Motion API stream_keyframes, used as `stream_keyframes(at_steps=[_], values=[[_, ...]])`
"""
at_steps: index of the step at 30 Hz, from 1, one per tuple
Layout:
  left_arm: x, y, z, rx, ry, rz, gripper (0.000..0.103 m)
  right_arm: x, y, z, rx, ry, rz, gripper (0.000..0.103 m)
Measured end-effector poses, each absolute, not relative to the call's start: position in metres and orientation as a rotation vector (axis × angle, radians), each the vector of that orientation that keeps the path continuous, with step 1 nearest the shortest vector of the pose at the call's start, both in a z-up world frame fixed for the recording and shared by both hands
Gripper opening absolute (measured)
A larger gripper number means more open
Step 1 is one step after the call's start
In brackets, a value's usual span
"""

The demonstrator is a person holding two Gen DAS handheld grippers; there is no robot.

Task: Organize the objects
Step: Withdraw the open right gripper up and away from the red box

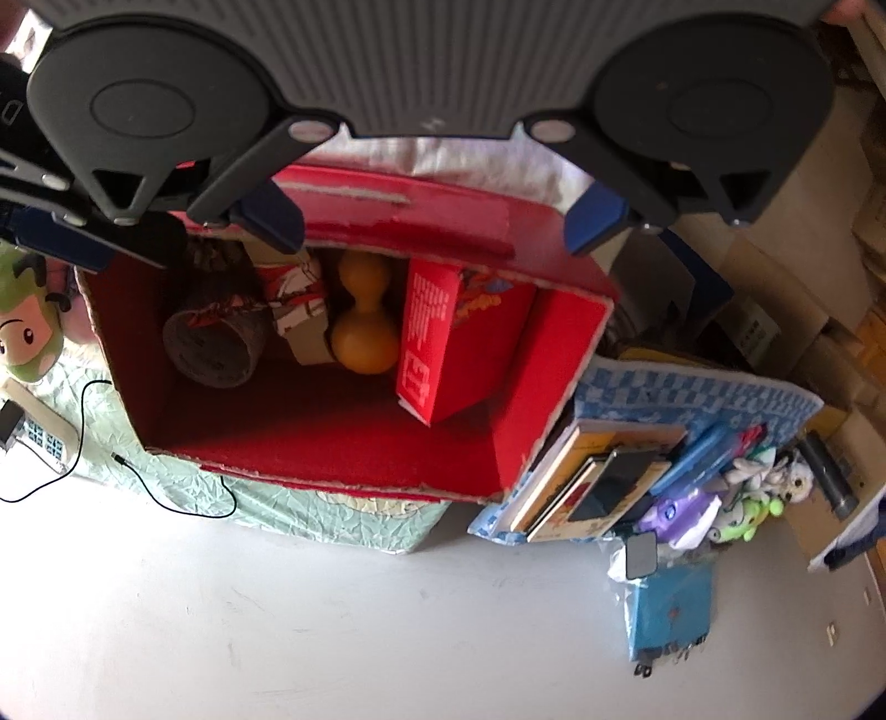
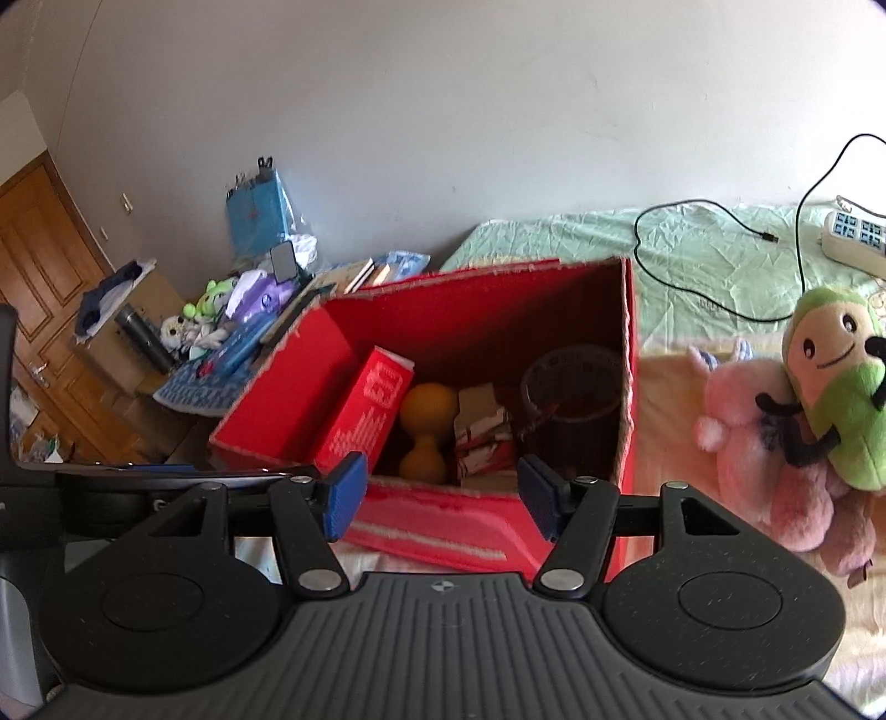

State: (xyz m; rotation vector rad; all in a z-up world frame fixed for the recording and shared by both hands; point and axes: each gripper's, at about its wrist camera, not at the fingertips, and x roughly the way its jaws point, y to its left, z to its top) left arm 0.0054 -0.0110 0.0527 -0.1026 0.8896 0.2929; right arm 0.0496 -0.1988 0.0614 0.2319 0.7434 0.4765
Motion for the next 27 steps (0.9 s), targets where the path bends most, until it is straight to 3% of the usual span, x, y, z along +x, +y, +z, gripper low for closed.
stream_keyframes(at_steps=[5, 17, 27], values=[[-0.007, -0.013, 0.038, -0.137, 0.900, 0.330, 0.100, 0.042, -0.201, 0.058, 0.212, 0.730, 0.499, 0.072], [-0.023, -0.014, 0.015, -0.173, 1.062, 0.332, 0.100, 0.037, -0.203, 0.029, 0.215, 0.882, 0.426, 0.071], [-0.001, 0.002, 0.053, -0.074, 1.014, 0.233, 0.102, 0.035, -0.189, 0.051, 0.212, 0.883, 0.234, 0.076]])
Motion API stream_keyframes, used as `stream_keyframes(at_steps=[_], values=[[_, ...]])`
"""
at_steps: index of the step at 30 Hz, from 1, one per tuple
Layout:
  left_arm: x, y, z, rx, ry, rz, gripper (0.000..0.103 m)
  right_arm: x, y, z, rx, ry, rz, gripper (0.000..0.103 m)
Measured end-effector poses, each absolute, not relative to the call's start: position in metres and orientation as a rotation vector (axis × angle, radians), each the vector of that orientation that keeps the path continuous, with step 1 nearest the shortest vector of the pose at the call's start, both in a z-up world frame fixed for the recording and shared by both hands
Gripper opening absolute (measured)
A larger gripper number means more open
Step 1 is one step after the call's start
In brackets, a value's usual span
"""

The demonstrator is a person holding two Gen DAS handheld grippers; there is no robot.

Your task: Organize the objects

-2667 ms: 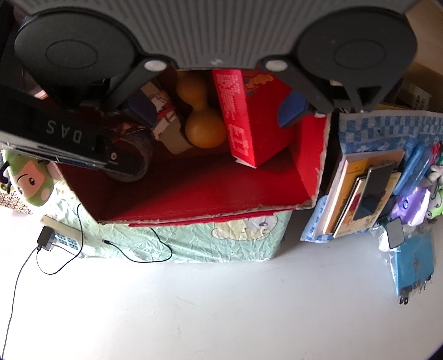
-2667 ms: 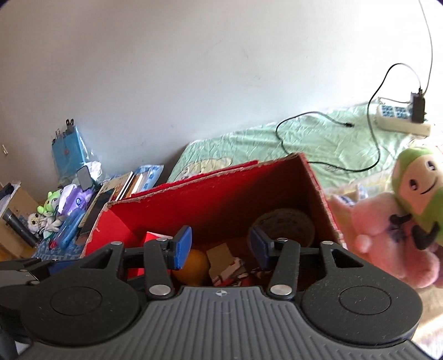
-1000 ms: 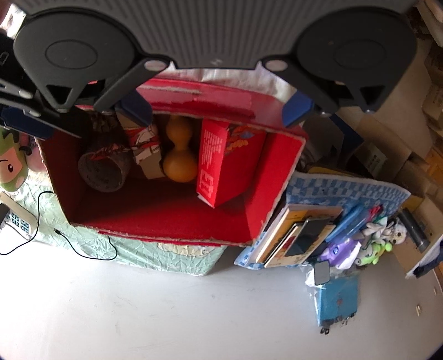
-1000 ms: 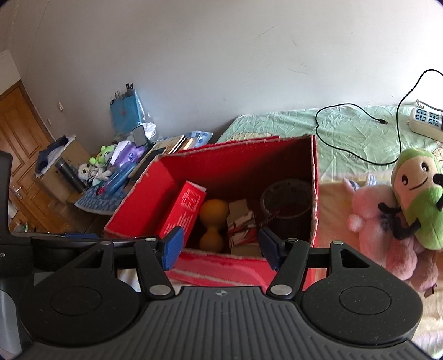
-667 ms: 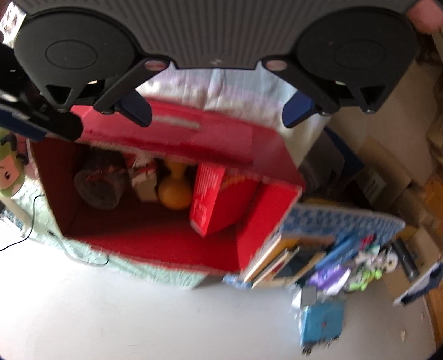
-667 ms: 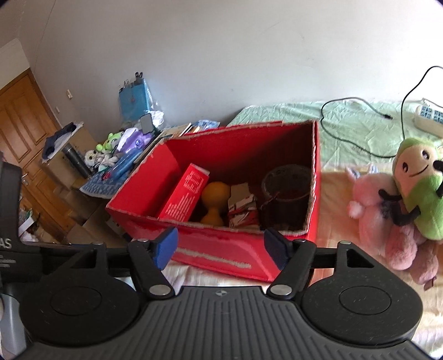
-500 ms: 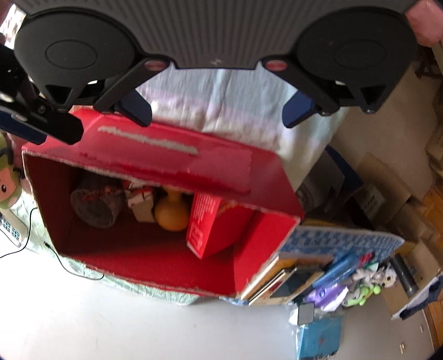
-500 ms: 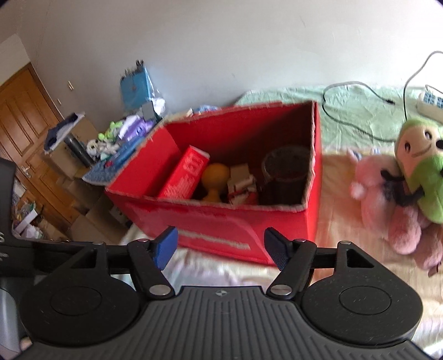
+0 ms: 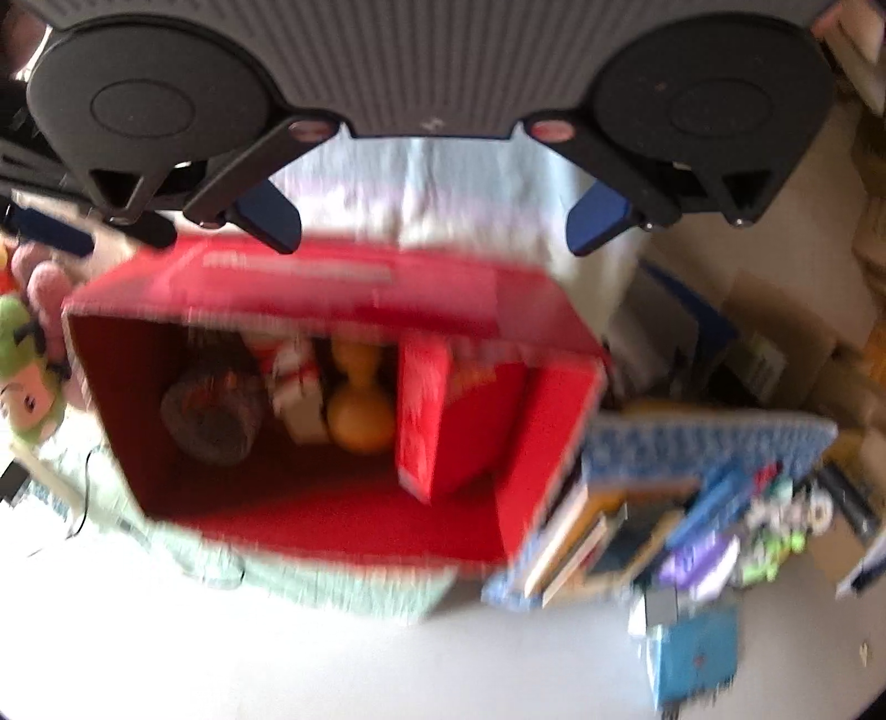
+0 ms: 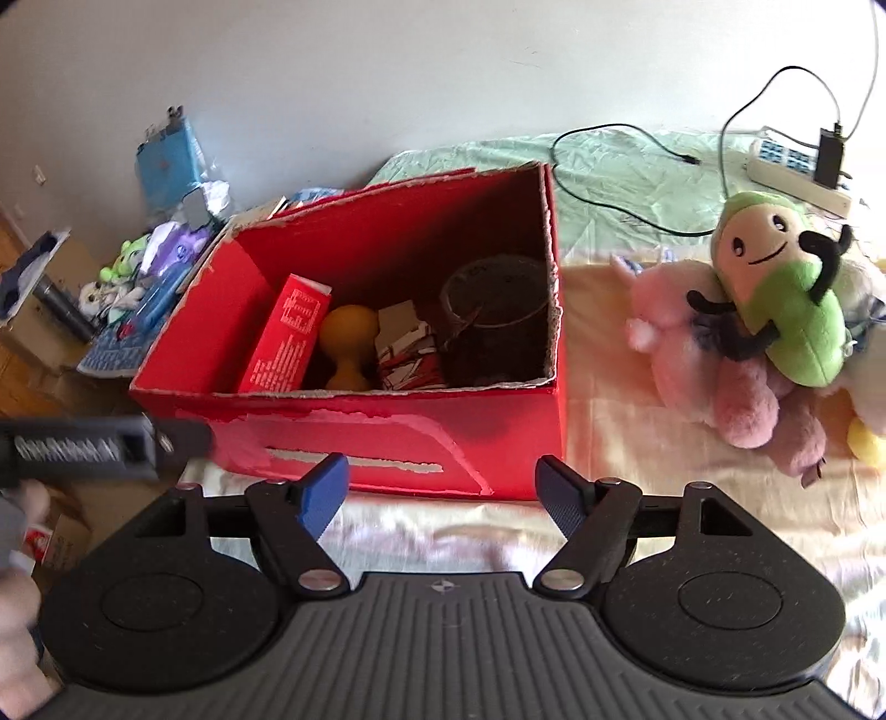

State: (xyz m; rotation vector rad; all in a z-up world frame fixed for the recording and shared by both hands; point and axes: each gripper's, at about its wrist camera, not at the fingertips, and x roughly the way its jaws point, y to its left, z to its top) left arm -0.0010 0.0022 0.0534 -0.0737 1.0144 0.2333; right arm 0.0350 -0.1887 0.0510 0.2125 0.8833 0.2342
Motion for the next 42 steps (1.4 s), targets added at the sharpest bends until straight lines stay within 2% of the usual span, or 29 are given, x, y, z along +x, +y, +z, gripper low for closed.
stream_keyframes(at_steps=[9, 15, 22, 42], values=[[0.030, 0.032, 0.084, -0.006, 0.906, 0.210, 0.102, 0.029, -0.182, 0.090, 0.242, 0.728, 0.111, 0.076], [0.049, 0.042, 0.100, -0.010, 0.876, 0.186, 0.102, 0.044, -0.176, 0.111, 0.255, 0.710, 0.061, 0.076], [0.066, 0.052, 0.109, 0.045, 0.818, 0.215, 0.102, 0.059, -0.163, 0.115, 0.264, 0.737, 0.028, 0.076], [0.069, 0.046, 0.084, 0.049, 0.872, 0.255, 0.102, 0.084, -0.143, 0.101, 0.175, 0.751, 0.086, 0.081]])
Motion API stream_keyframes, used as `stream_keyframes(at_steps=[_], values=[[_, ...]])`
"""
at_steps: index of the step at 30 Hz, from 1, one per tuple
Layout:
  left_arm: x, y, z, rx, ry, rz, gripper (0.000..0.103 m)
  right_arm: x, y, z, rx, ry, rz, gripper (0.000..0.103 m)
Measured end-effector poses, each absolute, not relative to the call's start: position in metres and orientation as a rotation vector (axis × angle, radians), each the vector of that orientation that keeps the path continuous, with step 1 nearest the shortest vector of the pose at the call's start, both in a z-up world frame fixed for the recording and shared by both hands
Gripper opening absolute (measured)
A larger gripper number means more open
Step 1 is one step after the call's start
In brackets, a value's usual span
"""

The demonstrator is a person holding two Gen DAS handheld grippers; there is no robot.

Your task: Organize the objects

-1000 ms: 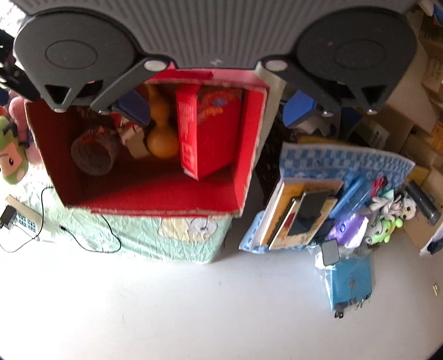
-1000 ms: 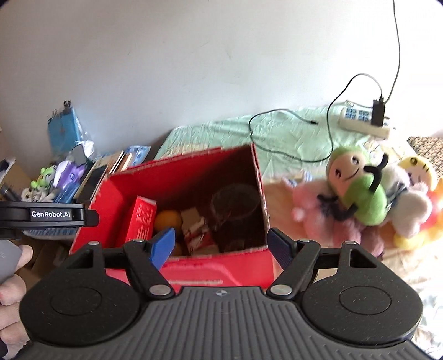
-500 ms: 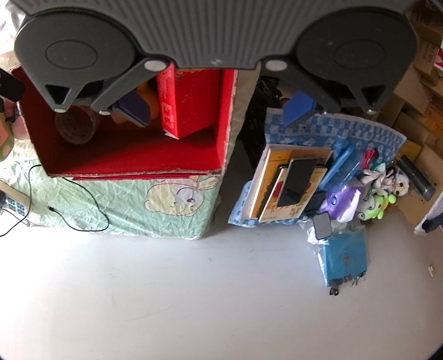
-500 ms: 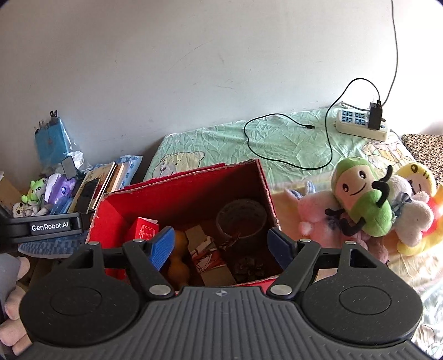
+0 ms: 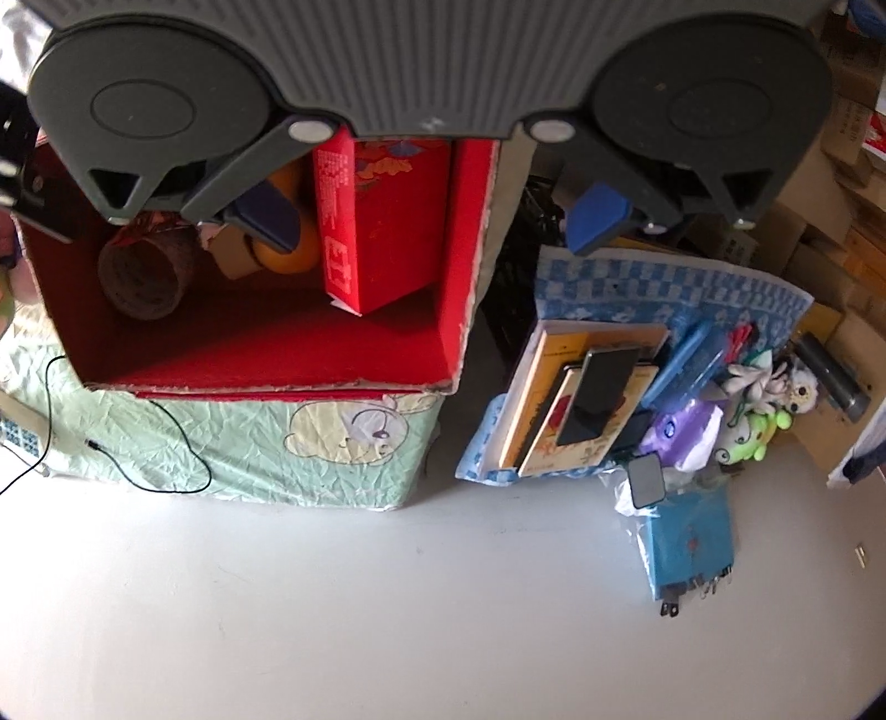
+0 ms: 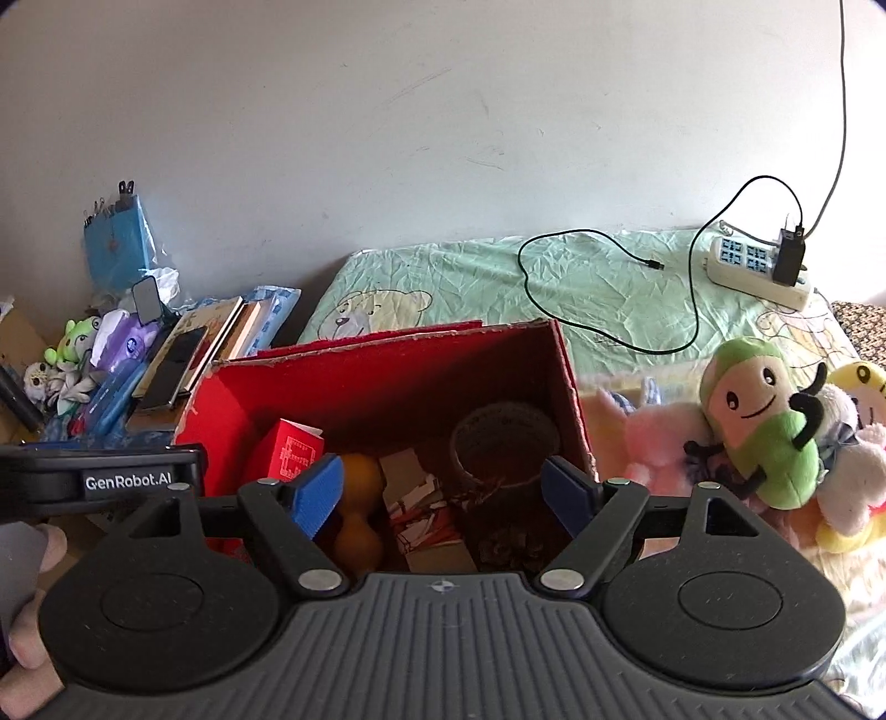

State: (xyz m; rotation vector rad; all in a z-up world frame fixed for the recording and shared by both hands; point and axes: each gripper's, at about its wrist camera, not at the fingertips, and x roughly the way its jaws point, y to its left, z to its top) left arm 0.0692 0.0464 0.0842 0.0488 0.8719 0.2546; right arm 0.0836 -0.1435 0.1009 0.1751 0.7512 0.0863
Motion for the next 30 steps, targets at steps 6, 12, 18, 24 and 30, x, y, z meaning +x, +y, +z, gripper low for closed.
stream_keyframes(at_steps=[6, 12, 18, 24, 30], values=[[0.075, 0.048, 0.078, 0.033, 0.882, 0.239, 0.102, 0.091, -0.147, 0.089, 0.227, 0.785, 0.078, 0.081], [0.082, 0.045, 0.062, 0.034, 0.919, 0.221, 0.102, 0.098, -0.147, 0.072, 0.289, 0.805, 0.060, 0.080], [0.088, 0.038, 0.052, 0.054, 0.933, 0.173, 0.102, 0.099, -0.142, 0.071, 0.272, 0.801, 0.041, 0.080], [0.095, 0.042, 0.043, 0.046, 0.928, 0.125, 0.102, 0.106, -0.139, 0.066, 0.251, 0.806, 0.009, 0.079], [0.102, 0.044, 0.034, 0.033, 0.926, 0.092, 0.102, 0.116, -0.139, 0.064, 0.208, 0.806, -0.028, 0.079]])
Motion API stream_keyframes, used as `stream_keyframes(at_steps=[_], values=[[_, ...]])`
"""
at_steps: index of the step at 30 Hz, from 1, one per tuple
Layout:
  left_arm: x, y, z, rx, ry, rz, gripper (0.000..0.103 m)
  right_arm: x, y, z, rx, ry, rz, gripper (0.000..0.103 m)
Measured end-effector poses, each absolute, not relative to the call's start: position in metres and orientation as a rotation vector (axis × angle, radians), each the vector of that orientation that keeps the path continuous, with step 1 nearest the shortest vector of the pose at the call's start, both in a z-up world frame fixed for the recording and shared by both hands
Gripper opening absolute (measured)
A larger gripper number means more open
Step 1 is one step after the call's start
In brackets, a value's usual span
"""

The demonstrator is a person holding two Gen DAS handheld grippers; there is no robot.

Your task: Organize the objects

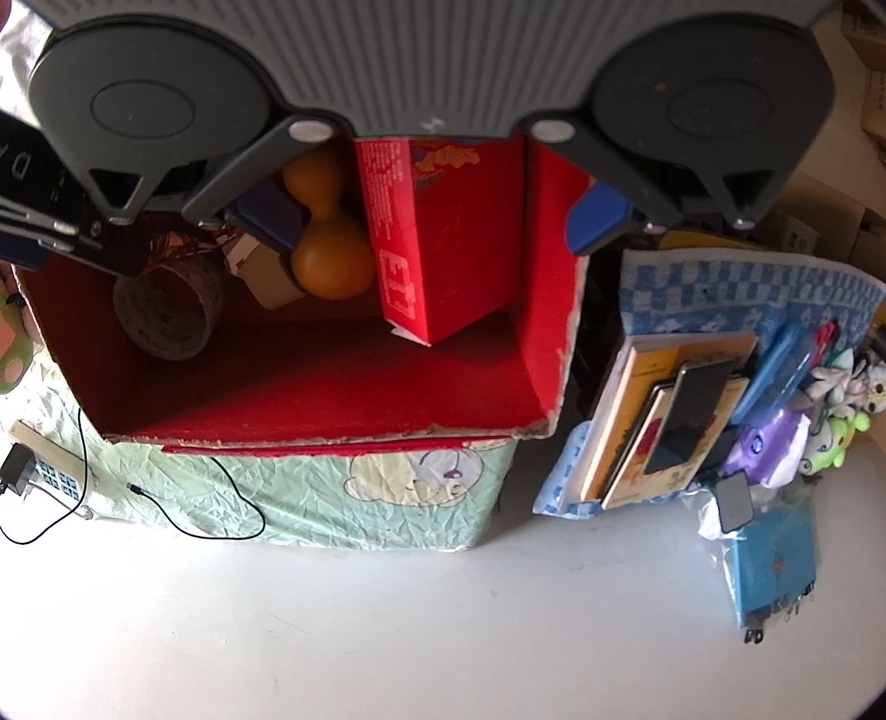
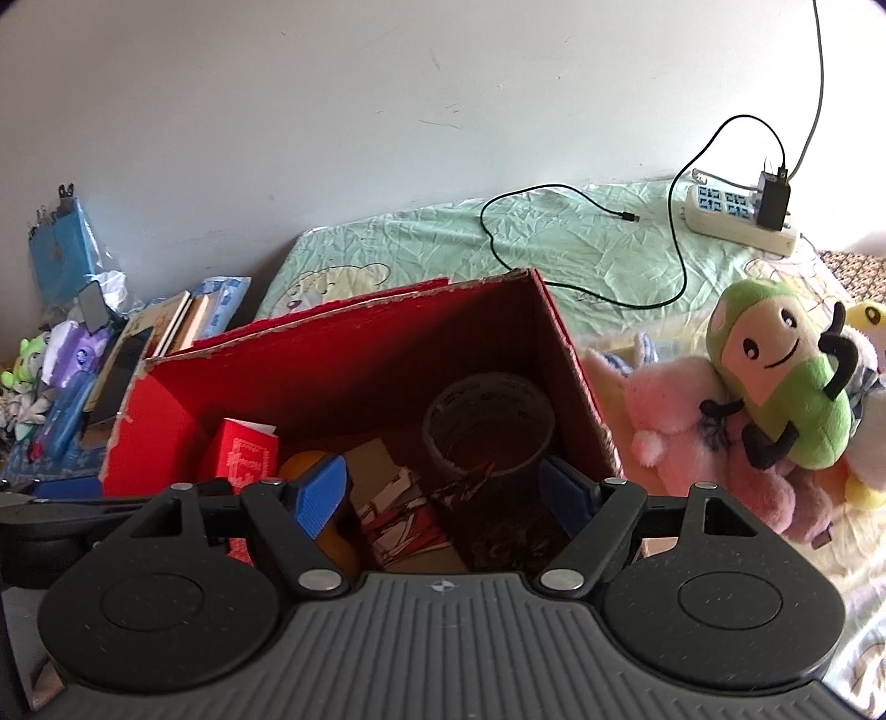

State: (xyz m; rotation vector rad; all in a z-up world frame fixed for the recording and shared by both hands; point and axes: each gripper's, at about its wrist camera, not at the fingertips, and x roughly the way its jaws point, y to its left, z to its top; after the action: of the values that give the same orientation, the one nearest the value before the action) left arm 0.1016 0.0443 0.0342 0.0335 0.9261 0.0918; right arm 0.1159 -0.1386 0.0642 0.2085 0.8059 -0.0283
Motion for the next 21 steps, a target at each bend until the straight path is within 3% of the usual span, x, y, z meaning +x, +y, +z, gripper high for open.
stream_keyframes(at_steps=[7, 21], values=[[0.109, 0.049, 0.027, 0.016, 0.931, 0.083, 0.102, 0.125, -0.139, 0.056, 0.201, 0.843, -0.025, 0.074], [0.110, 0.041, 0.019, 0.028, 0.957, 0.087, 0.102, 0.126, -0.149, 0.051, 0.230, 0.851, -0.026, 0.074]])
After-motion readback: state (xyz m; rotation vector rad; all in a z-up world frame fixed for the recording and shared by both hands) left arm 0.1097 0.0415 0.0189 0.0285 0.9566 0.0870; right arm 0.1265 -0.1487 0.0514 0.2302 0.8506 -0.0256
